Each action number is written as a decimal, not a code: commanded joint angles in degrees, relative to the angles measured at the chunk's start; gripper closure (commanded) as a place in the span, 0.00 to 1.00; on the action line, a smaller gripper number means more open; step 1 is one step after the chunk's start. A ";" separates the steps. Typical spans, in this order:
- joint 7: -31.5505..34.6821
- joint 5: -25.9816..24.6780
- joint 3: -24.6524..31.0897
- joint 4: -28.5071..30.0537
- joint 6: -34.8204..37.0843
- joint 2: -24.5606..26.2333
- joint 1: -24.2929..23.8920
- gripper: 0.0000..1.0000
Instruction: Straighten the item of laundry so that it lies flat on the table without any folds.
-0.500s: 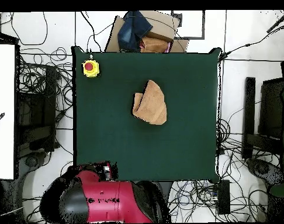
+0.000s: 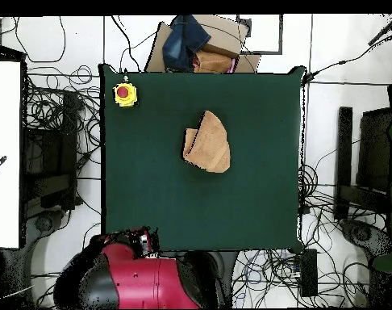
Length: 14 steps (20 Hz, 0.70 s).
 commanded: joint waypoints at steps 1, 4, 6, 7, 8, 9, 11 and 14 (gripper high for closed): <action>11.94 -0.23 -1.08 8.40 -5.60 1.98 0.17 0.00; 9.04 -0.01 1.16 11.63 -9.02 1.71 -1.91 0.00; 6.55 0.63 3.44 13.52 -10.48 1.59 -3.95 0.00; 6.34 0.86 3.59 14.07 -10.23 1.26 -4.23 0.00; 6.67 1.02 3.07 14.07 -9.20 0.46 -3.93 0.00; 6.90 1.30 2.61 14.35 -8.45 -0.53 -3.91 0.00; 8.42 2.69 1.43 15.30 -7.23 -2.57 -3.72 0.00; 8.41 3.48 0.78 17.32 -6.50 -4.27 -4.39 0.00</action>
